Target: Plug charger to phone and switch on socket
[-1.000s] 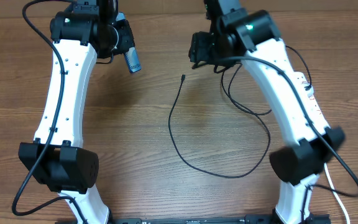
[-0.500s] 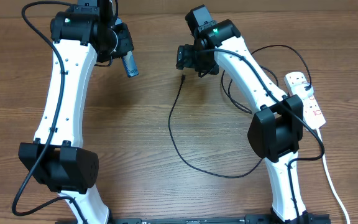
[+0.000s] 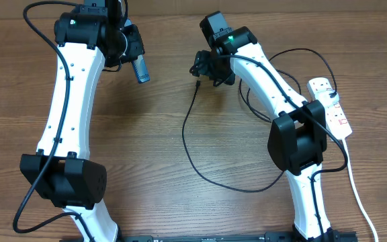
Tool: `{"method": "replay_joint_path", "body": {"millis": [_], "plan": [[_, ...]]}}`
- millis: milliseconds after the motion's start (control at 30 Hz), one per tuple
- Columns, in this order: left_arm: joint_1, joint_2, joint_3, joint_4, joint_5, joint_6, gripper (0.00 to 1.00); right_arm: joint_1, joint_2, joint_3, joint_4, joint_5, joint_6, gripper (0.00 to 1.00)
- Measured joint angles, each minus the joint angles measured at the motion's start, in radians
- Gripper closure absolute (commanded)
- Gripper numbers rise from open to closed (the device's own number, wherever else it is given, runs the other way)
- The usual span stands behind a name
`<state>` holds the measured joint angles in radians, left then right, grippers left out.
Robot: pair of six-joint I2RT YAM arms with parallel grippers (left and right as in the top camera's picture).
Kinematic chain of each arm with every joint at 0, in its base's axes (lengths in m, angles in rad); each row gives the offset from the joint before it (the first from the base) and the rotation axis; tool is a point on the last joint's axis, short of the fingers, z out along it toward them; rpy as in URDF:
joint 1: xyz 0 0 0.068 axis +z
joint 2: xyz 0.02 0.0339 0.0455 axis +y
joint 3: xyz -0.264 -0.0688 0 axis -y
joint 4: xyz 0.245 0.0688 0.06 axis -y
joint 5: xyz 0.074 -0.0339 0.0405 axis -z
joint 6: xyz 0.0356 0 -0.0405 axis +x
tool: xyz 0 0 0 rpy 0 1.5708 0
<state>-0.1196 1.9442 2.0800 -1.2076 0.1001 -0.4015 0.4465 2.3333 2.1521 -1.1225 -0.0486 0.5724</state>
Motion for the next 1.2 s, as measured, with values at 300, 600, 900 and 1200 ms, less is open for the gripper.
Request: {"method": "replay_joint_path", "body": {"millis": [300, 600, 900, 1200], "plan": [[0.0, 0.0, 0.0, 0.001, 0.0, 0.0, 0.96, 0.062, 0.062, 0.0, 0.029, 0.088, 0.053, 0.27], [0.0, 0.0, 0.0, 0.001, 0.0, 0.0, 0.96, 0.116, 0.129, -0.002, 0.039, 0.192, 0.117, 0.34], [0.0, 0.0, 0.0, 0.002, 0.0, 0.0, 0.96, 0.109, 0.139, -0.002, 0.036, 0.214, 0.135, 0.39], [0.0, 0.0, 0.0, 0.003, 0.004, -0.003, 0.96, 0.11, 0.164, -0.001, 0.001, 0.229, 0.135, 0.44]]}}
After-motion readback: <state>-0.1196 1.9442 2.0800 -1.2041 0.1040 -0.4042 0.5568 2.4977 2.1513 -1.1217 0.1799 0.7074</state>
